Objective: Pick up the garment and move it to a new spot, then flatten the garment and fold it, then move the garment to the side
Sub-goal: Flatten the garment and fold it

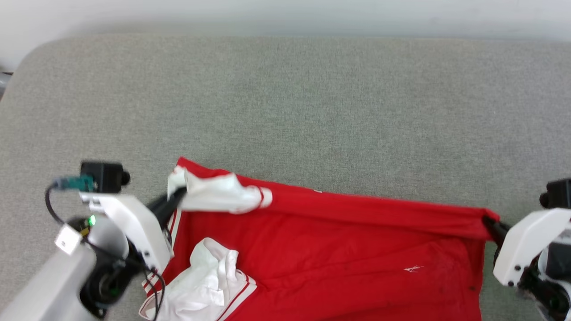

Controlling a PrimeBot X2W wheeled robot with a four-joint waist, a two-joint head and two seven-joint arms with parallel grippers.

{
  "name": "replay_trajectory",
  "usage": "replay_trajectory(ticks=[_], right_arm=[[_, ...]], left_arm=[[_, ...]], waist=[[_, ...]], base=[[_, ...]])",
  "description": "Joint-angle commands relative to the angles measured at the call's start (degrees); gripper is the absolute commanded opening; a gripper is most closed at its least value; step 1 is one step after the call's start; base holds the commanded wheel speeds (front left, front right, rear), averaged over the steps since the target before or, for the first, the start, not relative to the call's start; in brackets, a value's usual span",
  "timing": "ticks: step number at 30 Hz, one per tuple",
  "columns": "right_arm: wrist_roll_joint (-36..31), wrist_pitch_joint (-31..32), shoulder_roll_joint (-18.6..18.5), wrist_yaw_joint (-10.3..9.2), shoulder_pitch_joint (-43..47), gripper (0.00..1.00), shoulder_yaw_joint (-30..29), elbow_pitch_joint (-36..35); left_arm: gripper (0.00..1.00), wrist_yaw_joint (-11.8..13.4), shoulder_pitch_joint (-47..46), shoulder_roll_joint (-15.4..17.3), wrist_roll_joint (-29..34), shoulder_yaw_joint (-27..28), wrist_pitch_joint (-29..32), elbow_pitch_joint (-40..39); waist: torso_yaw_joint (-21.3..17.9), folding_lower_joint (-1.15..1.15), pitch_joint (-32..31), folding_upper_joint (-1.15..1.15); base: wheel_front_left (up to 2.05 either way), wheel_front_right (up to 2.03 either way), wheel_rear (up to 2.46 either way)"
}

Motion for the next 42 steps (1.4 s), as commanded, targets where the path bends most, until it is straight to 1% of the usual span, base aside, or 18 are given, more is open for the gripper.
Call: replay_trajectory(ticks=[1, 3, 4, 5, 7, 12, 13, 14, 15, 16, 17, 22, 26, 29, 31, 35, 39, 42], right_arm=[[0.5, -1.3, 0.3, -0.04, 2.1, 0.00, -0.5, 0.4], [0.7, -2.1, 0.5, -0.04, 3.6, 0.00, -0.6, 1.1], [1.4, -3.9, 0.7, -0.04, 5.5, 0.00, -1.0, 2.4], [1.5, -4.5, 0.7, -0.04, 6.0, 0.00, -1.0, 2.8], [1.7, -5.0, 0.8, -0.04, 6.6, 0.00, -1.1, 3.4], [2.1, -8.0, 0.9, -0.04, 9.3, 0.00, -0.3, 5.9], [2.6, -8.7, 0.9, -0.04, 9.6, 0.07, 0.0, 6.3], [3.0, -9.4, 0.9, -0.04, 10.0, 0.39, 0.4, 6.7], [3.0, -10.1, 0.9, -0.04, 10.5, 0.83, 0.9, 7.0], [3.6, -11.0, 0.9, -0.04, 10.8, 1.00, 1.4, 7.3], [3.7, -11.7, 0.9, -0.04, 11.1, 1.00, 1.7, 7.5], [4.3, -15.4, 1.0, -0.04, 12.6, 1.00, 3.3, 6.2], [3.9, -16.5, 1.0, -0.04, 13.0, 1.00, 4.1, 3.5], [3.5, -15.7, 1.0, -0.04, 13.3, 1.00, 3.6, 1.2], [3.1, -14.5, 1.0, -0.04, 13.6, 1.00, 2.8, -0.3], [2.2, -11.5, 0.5, -0.04, 13.7, 1.00, 0.9, -2.3], [1.3, -8.0, -0.2, -0.04, 12.6, 1.00, -0.4, -3.2], [0.7, -5.3, -0.8, -0.04, 11.9, 1.00, -1.1, -3.7]], left_arm=[[0.00, 1.3, 3.6, 0.4, -0.9, 0.0, -0.5, -1.5], [0.00, 2.5, 7.2, 0.7, -1.7, -0.1, -0.8, -2.8], [0.00, 4.4, 11.7, 1.1, -2.6, -0.2, -1.3, -4.3], [0.00, 5.1, 13.2, 1.3, -2.7, -0.3, -1.5, -4.5], [0.00, 5.7, 14.6, 1.5, -2.7, -0.3, -1.8, -4.7], [0.00, 7.4, 20.0, 0.4, -4.6, -0.5, -2.9, -5.0], [0.00, 7.5, 20.6, -0.1, -4.6, -0.6, -3.3, -4.8], [0.02, 7.6, 21.0, -0.8, -4.9, -0.9, -3.5, -4.5], [0.33, 7.2, 21.5, -1.4, -5.1, -1.0, -3.8, -4.2], [0.59, 7.3, 21.7, -1.8, -5.0, -1.0, -4.3, -3.8], [1.00, 7.4, 21.7, -2.2, -4.8, -1.3, -4.7, -3.3], [1.00, 5.6, 20.4, -4.4, -4.4, -0.3, -8.8, -2.5], [1.00, 5.1, 19.4, -4.1, -2.2, 1.1, -13.0, -2.9], [1.00, 5.6, 18.9, -3.8, -0.9, 1.9, -15.4, -4.1], [1.00, 5.6, 18.7, -4.1, -0.3, 2.9, -17.5, -5.7], [1.00, 6.3, 18.6, -3.3, 2.0, 4.0, -21.2, -8.3], [1.00, 7.9, 17.7, -2.0, 7.0, 4.9, -24.7, -10.9], [1.00, 9.2, 16.9, -2.3, 11.3, 5.8, -26.4, -13.1]], waist=[[0.2, 0.00, -1.2, 0.00], [-0.1, 0.00, -1.9, 0.00], [-0.4, 0.00, -2.7, 0.00], [-0.5, 0.00, -3.0, 0.00], [-0.6, 0.00, -3.3, 0.00], [-1.0, 0.00, -4.6, 0.00], [-1.0, 0.00, -4.7, 0.00], [-1.0, 0.00, -5.0, 0.00], [-1.1, 0.00, -5.1, 0.00], [-1.1, 0.00, -5.2, 0.00], [-1.1, 0.00, -5.5, 0.00], [-1.2, 0.00, -6.6, 0.00], [-1.7, 0.00, -7.9, 0.00], [-1.9, 0.00, -9.0, 0.00], [-1.9, 0.00, -9.6, 0.00], [-2.1, 0.00, -10.2, 0.00], [-1.9, 0.00, -10.1, 0.00], [-1.6, 0.00, -9.6, 0.00]], base=[[0.00, 0.00, 0.00], [0.00, 0.00, 0.00], [0.00, 0.00, 0.00], [0.00, 0.00, 0.00], [0.00, 0.00, 0.00], [0.00, 0.00, 0.00], [0.00, 0.00, 0.00], [0.00, 0.00, 0.00], [0.00, 0.00, 0.00], [0.00, 0.00, 0.00], [0.00, 0.00, 0.00], [0.00, 0.00, 0.00], [0.00, 0.00, 0.00], [0.00, 0.00, 0.00], [0.00, 0.00, 0.00], [0.00, 0.00, 0.00], [0.00, 0.00, 0.00], [0.00, 0.00, 0.00]])
